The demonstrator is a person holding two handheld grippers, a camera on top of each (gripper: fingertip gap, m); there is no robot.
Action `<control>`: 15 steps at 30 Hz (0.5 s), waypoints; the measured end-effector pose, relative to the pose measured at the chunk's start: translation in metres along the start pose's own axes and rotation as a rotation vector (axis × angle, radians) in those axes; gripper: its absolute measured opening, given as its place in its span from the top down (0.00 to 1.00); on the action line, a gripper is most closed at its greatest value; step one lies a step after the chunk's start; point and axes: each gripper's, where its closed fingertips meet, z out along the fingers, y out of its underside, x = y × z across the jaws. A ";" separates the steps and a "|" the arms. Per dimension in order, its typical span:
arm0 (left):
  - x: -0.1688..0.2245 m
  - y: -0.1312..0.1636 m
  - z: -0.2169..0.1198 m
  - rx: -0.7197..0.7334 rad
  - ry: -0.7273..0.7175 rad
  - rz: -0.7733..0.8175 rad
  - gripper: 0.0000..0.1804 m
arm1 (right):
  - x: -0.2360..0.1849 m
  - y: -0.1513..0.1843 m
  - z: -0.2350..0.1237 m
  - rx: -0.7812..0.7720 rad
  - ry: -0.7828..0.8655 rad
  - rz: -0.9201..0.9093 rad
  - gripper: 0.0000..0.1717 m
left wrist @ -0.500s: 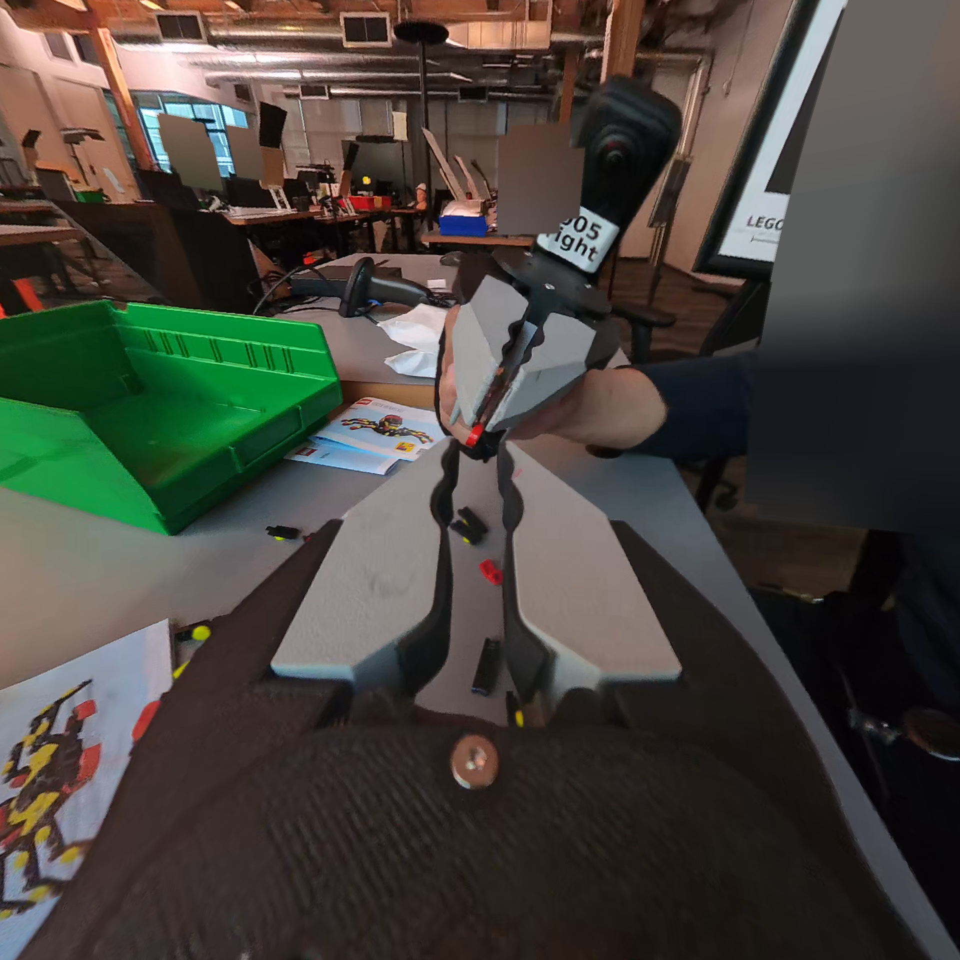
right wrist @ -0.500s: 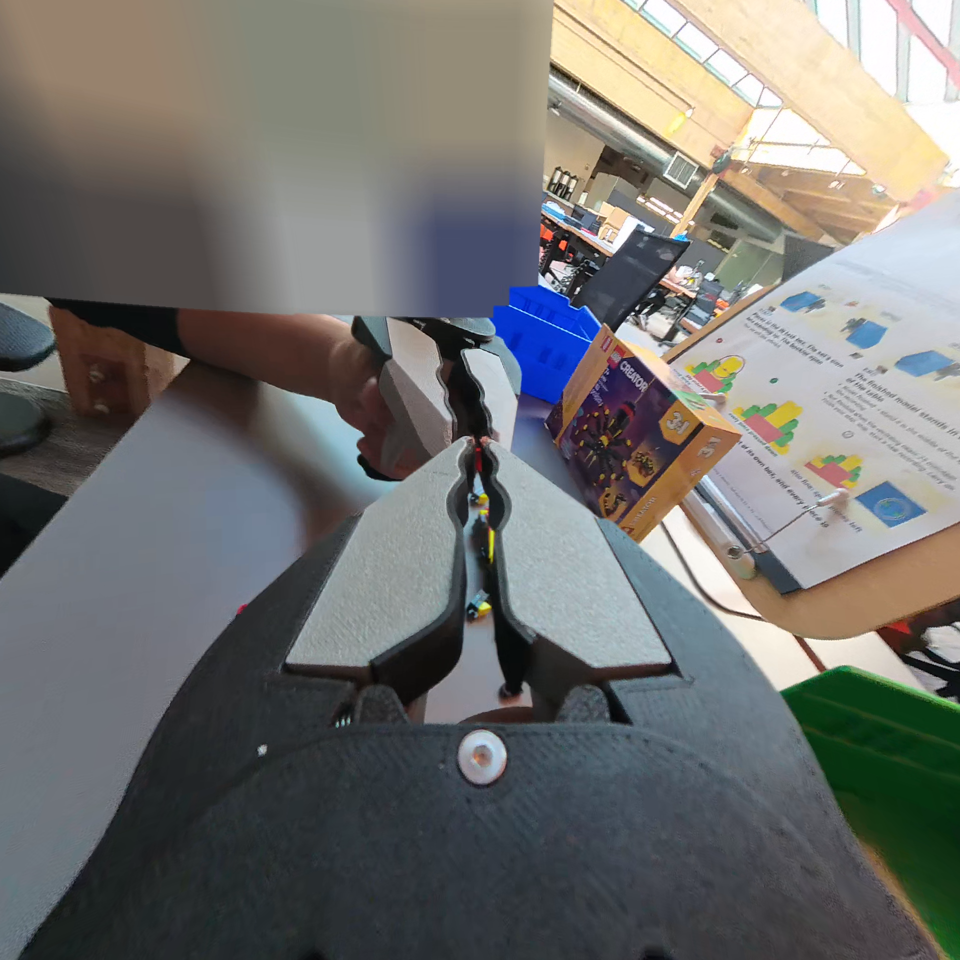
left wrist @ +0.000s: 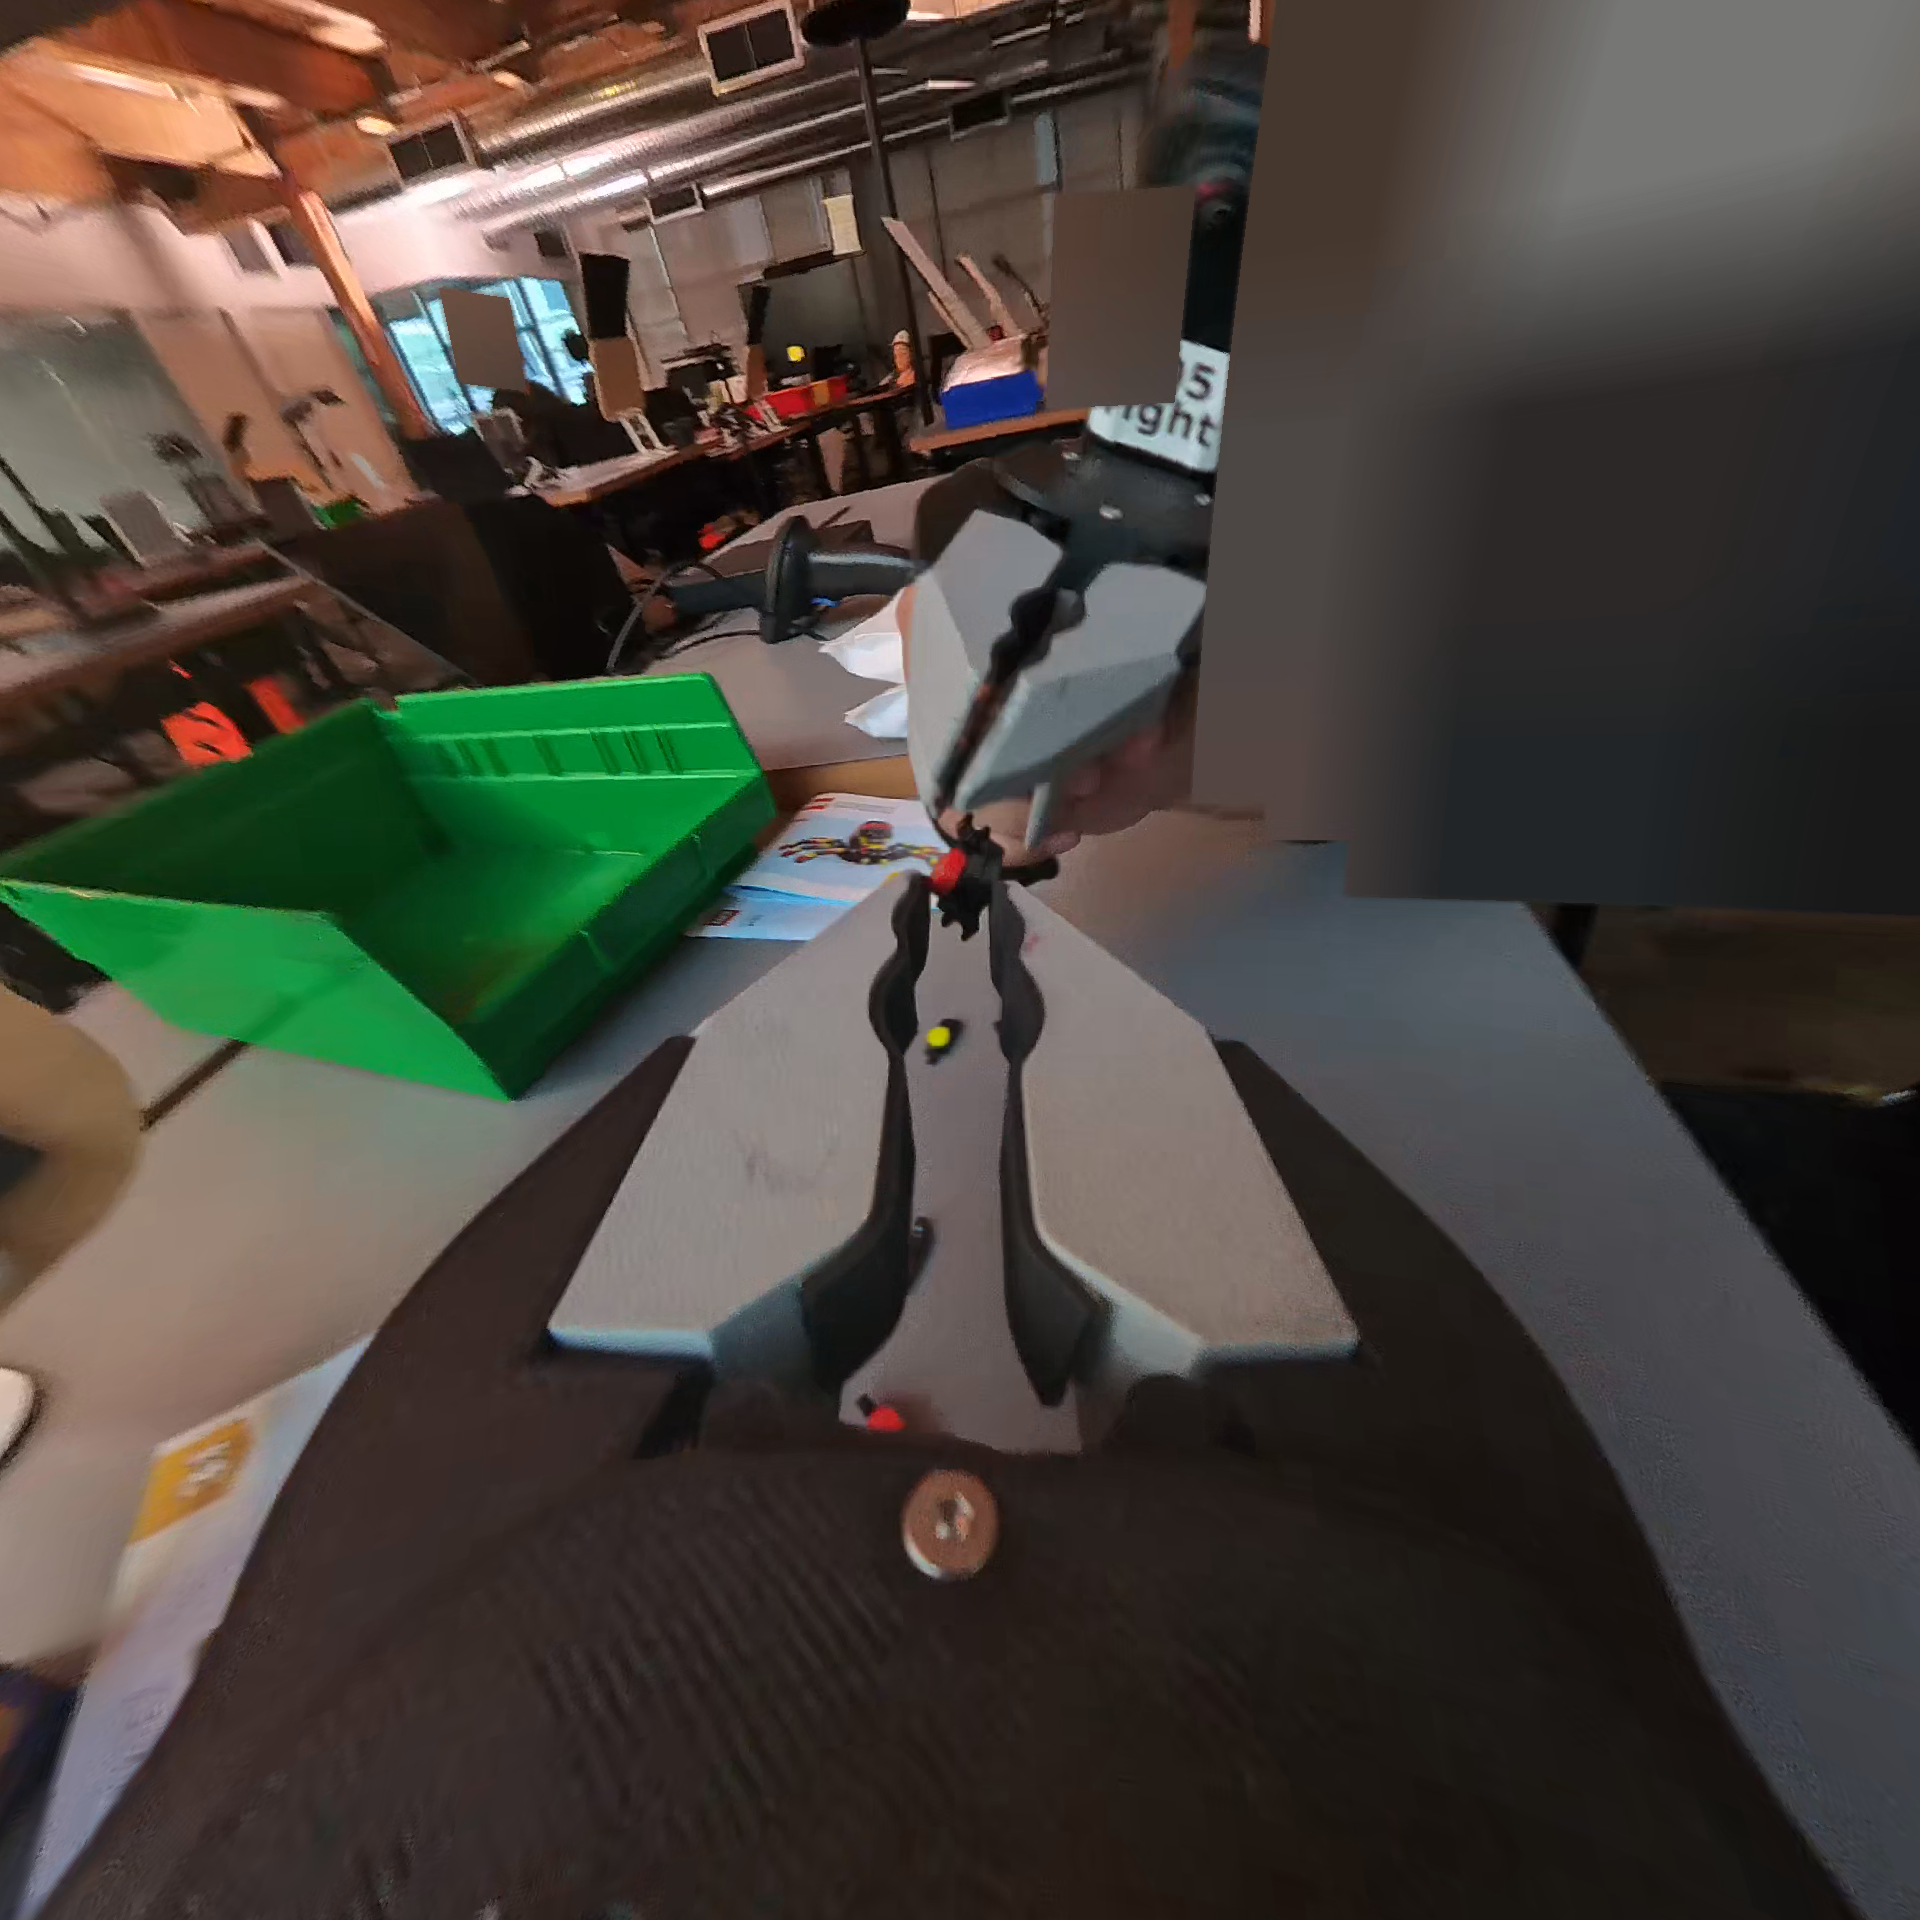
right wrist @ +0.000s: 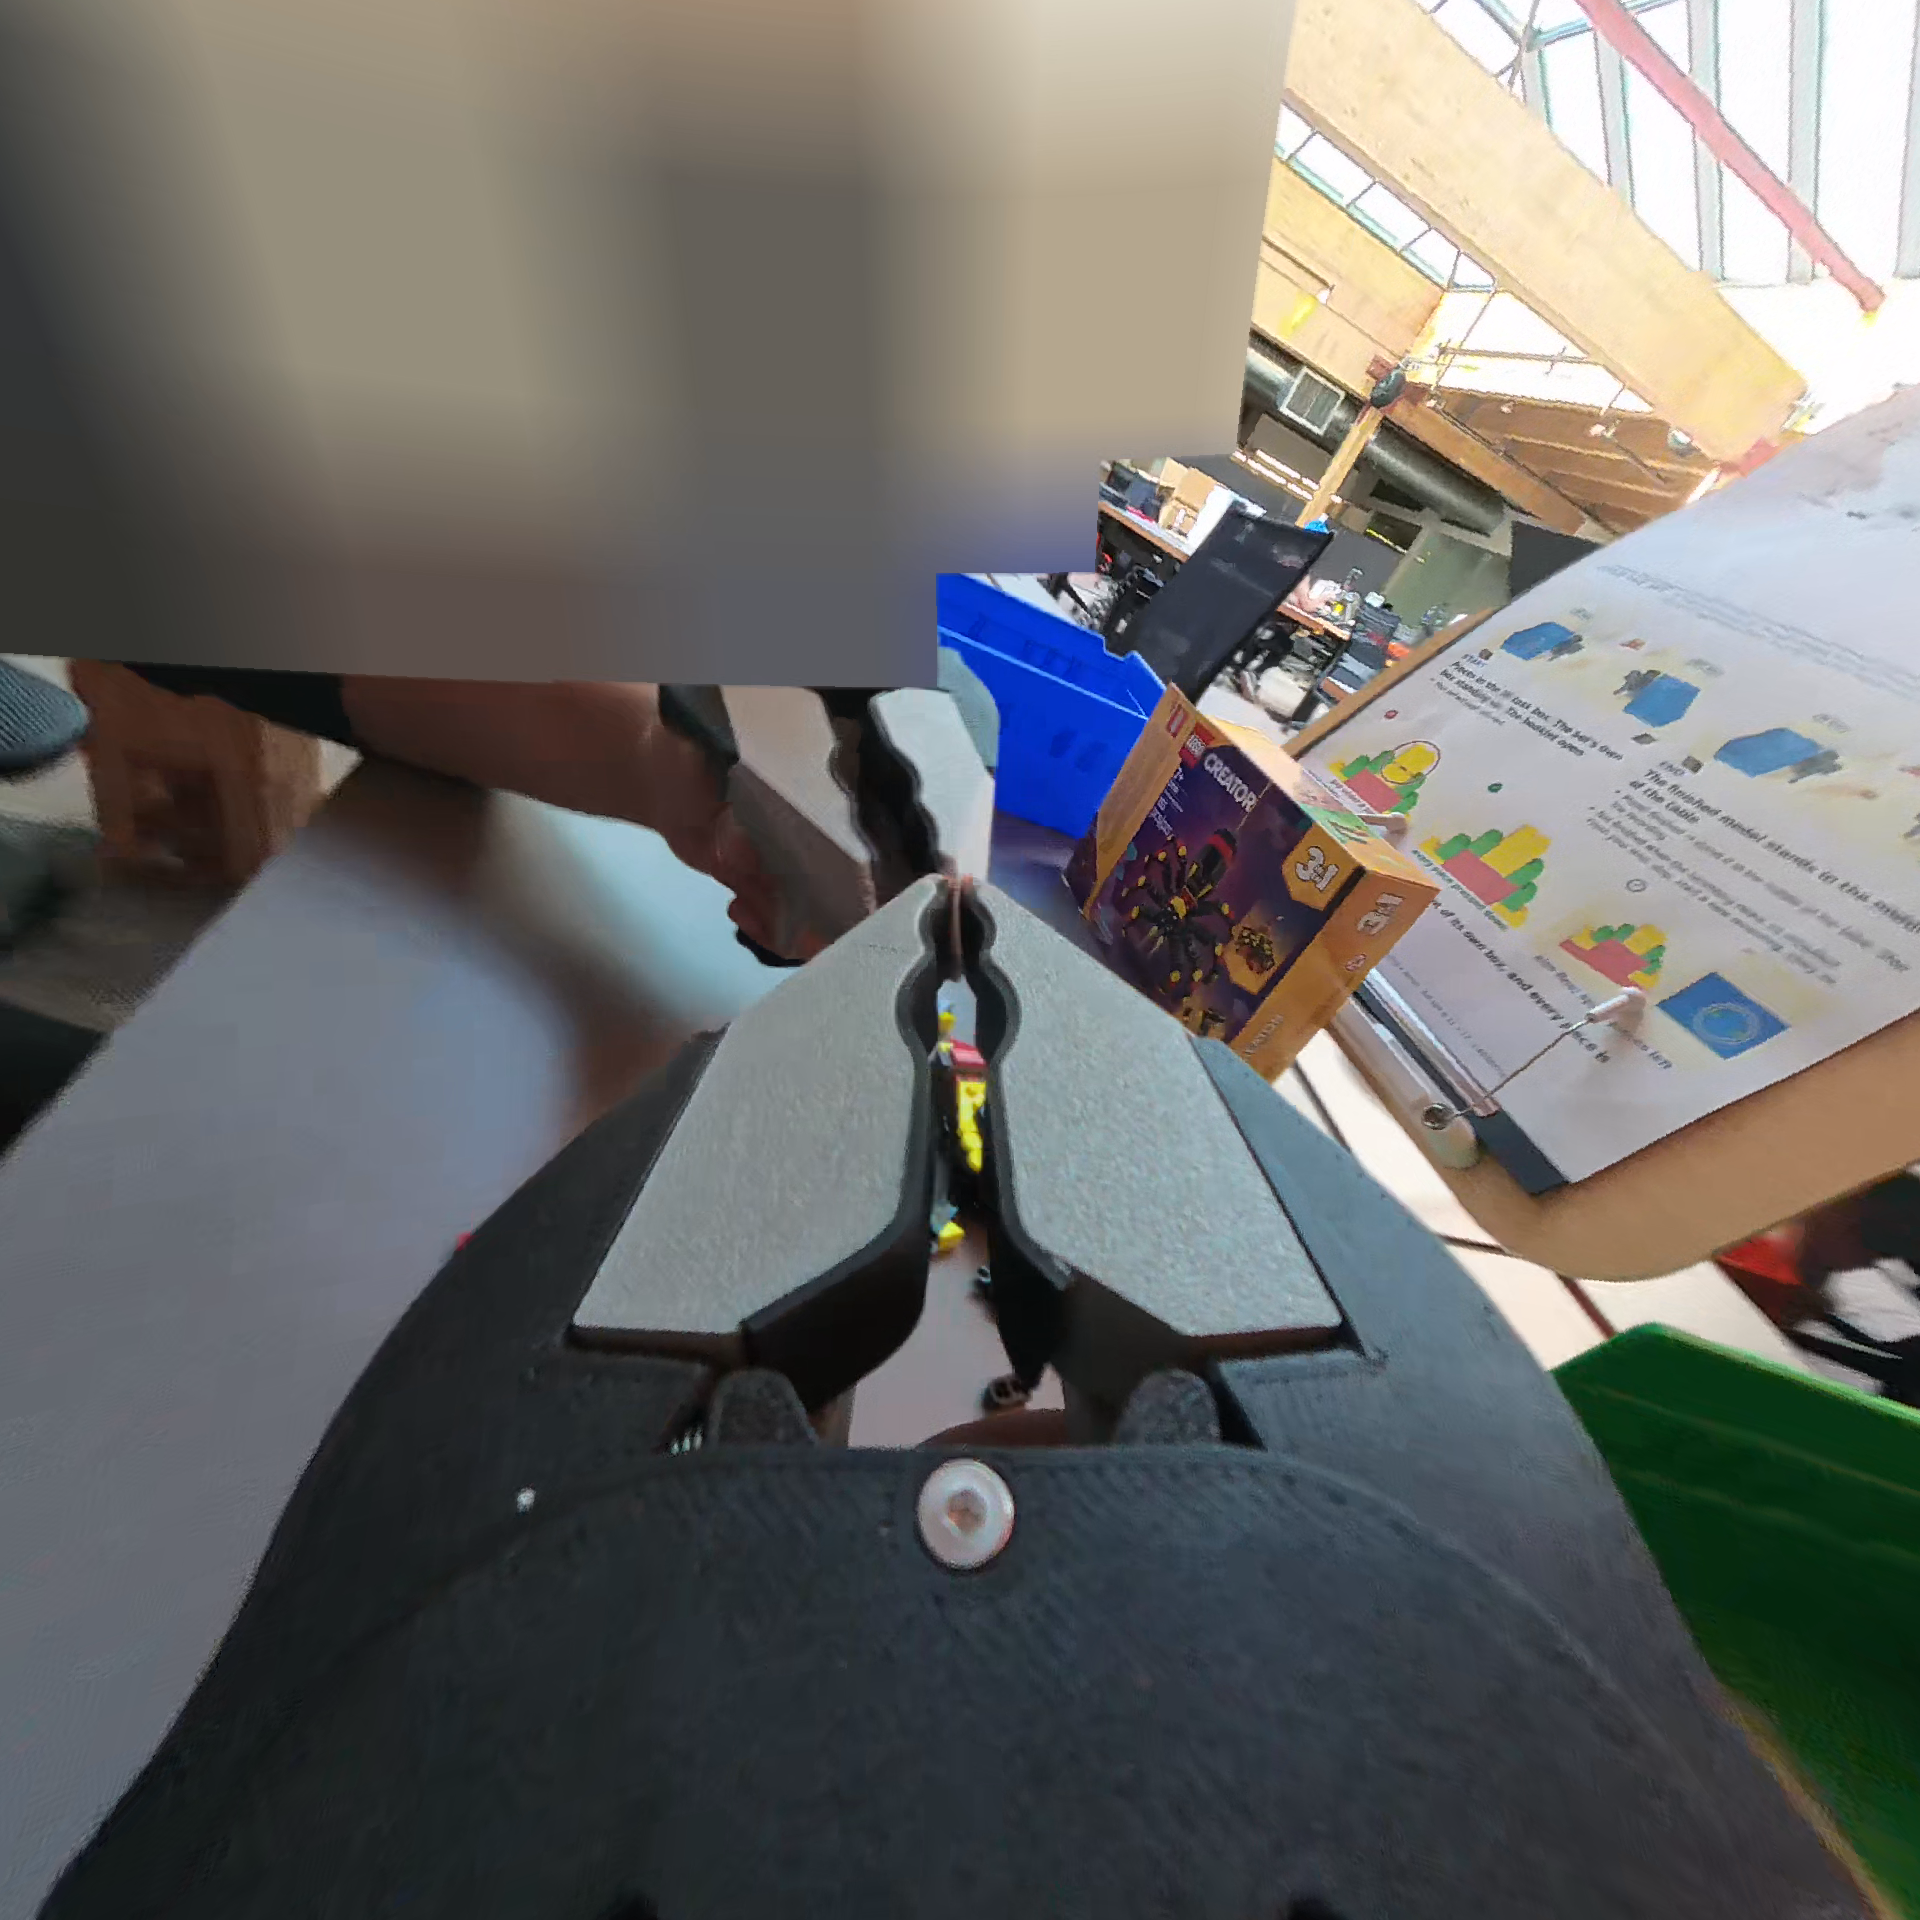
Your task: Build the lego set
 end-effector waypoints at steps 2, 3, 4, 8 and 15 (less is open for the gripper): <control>-0.003 -0.003 -0.001 -0.001 -0.047 0.069 0.95 | 0.009 -0.003 -0.007 0.034 -0.025 0.125 0.99; -0.005 -0.004 -0.002 0.004 -0.066 0.087 0.95 | 0.014 -0.003 -0.010 0.040 -0.038 0.188 0.98; -0.008 -0.006 -0.003 0.012 -0.095 0.111 0.95 | 0.017 -0.002 -0.012 0.047 -0.050 0.234 0.97; -0.019 -0.003 -0.006 -0.045 -0.261 0.380 0.95 | 0.017 0.004 -0.010 0.025 -0.050 0.244 0.95; -0.010 -0.006 -0.004 -0.082 -0.379 0.803 0.95 | 0.004 0.009 0.001 -0.018 -0.065 0.198 0.92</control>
